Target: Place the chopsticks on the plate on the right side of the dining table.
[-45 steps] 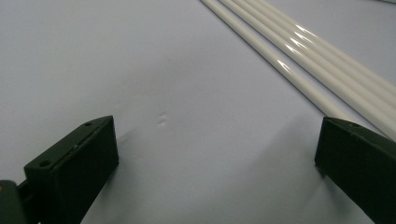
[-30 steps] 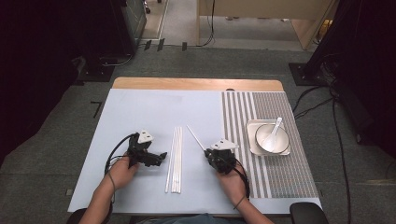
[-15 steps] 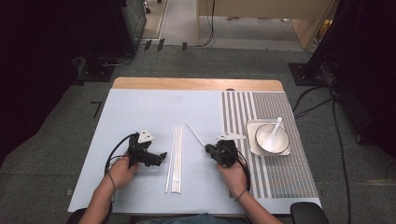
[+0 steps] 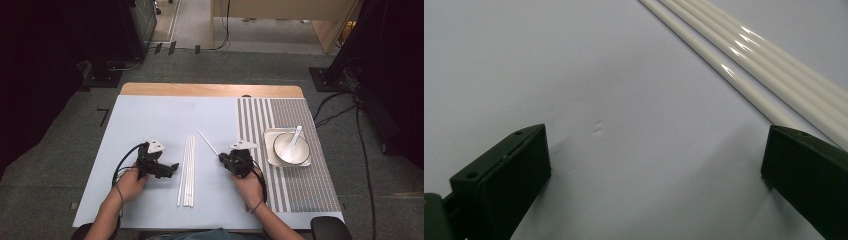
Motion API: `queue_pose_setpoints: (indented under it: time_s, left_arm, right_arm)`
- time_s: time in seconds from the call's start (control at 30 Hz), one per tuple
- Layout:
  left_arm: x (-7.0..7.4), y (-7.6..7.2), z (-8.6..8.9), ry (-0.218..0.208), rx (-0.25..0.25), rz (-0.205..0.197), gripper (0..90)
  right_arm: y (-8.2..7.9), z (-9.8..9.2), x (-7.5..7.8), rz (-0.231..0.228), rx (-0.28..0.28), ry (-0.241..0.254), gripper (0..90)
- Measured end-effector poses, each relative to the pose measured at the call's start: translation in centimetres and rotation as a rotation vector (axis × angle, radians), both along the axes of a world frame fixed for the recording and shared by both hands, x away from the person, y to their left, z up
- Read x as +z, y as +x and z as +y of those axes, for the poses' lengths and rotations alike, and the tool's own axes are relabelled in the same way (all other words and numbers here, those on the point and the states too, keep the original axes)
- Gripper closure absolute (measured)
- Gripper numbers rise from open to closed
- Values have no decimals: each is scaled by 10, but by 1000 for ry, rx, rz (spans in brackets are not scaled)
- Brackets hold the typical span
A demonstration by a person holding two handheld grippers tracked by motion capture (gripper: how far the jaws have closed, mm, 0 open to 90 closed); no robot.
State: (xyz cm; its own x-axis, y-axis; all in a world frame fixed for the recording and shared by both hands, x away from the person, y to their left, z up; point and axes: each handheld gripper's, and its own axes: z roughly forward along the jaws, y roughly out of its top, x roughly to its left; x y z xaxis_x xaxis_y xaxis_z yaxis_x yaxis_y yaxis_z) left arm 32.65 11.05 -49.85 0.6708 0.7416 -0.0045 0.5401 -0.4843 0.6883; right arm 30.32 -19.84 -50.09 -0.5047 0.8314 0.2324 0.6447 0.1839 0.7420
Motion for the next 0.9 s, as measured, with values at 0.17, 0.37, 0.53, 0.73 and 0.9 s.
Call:
queue_pose_setpoints:
  time_s: [0.17,0.37,0.53,0.73,0.9]
  left_arm:
    - [0,0,0,0,1,0,0]
    - [0,0,0,0,2,0,0]
    - [0,0,0,0,2,0,0]
    - [0,0,0,0,1,1,0]
    - [0,0,0,0,1,2,0]
  right_arm:
    - [-5,-2,1,-11,14,-23,795]
    - [-11,2,0,-55,11,-91,841]
    - [-10,1,1,-52,14,-82,854]
    - [1,-10,2,25,-5,28,854]
    - [12,-10,9,35,8,15,854]
